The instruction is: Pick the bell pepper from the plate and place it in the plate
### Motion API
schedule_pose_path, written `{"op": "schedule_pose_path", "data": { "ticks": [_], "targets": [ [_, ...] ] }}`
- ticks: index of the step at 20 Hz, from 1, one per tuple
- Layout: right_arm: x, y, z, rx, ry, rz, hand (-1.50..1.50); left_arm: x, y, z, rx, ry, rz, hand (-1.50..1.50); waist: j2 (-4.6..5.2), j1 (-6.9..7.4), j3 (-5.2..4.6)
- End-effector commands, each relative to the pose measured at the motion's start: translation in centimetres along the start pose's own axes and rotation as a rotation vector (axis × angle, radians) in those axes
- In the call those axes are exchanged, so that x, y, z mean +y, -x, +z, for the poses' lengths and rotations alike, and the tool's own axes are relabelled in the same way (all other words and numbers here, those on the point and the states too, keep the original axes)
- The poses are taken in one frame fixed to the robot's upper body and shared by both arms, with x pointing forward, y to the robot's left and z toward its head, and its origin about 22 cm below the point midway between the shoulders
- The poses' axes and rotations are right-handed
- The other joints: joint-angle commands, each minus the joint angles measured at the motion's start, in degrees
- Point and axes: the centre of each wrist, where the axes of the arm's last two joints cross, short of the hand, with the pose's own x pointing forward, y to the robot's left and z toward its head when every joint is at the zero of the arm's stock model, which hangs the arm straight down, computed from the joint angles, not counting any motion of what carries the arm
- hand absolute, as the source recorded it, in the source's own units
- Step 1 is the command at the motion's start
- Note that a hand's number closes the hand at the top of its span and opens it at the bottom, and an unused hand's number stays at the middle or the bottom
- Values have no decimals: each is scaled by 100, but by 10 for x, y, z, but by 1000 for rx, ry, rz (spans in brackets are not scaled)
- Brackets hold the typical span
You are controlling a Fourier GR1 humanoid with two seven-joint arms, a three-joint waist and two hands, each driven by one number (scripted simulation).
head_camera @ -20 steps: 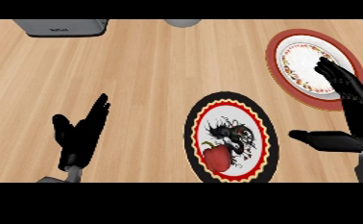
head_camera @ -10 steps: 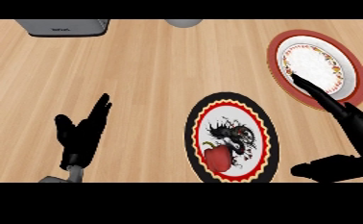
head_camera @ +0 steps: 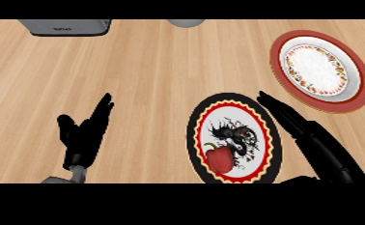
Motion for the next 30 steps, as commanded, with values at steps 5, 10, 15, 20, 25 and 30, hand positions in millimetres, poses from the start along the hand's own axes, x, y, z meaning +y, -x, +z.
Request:
{"op": "schedule_pose_path", "data": {
  "ticks": [5, 10, 15, 20, 25, 30],
  "targets": [
    [25, -6, -17, 69, -104, 4, -150, 3, 22, -7, 74, 9, 16, 0, 44, 1, -34],
    [41, -17, -16, 72, -120, -1, -150, 18, 1, 11, 74, 6, -3, 0, 33, 22, -32],
    [69, -11, -14, 70, -121, 52, -150, -10, 18, -1, 58, 19, 7, 0, 39, -4, -32],
    [80, -19, -20, 140, -89, 127, -150, -8, 15, 7, 64, 1, -2, 0, 35, 5, -32],
    [96, -13, -31, 152, -115, 141, -150, -2, 3, -10, 72, -7, 22, 0, 41, 0, -32],
    [114, 7, -35, 161, -142, 143, -150, 7, 20, 13, 64, -2, 18, 0, 39, 24, -31]
  ]
}}
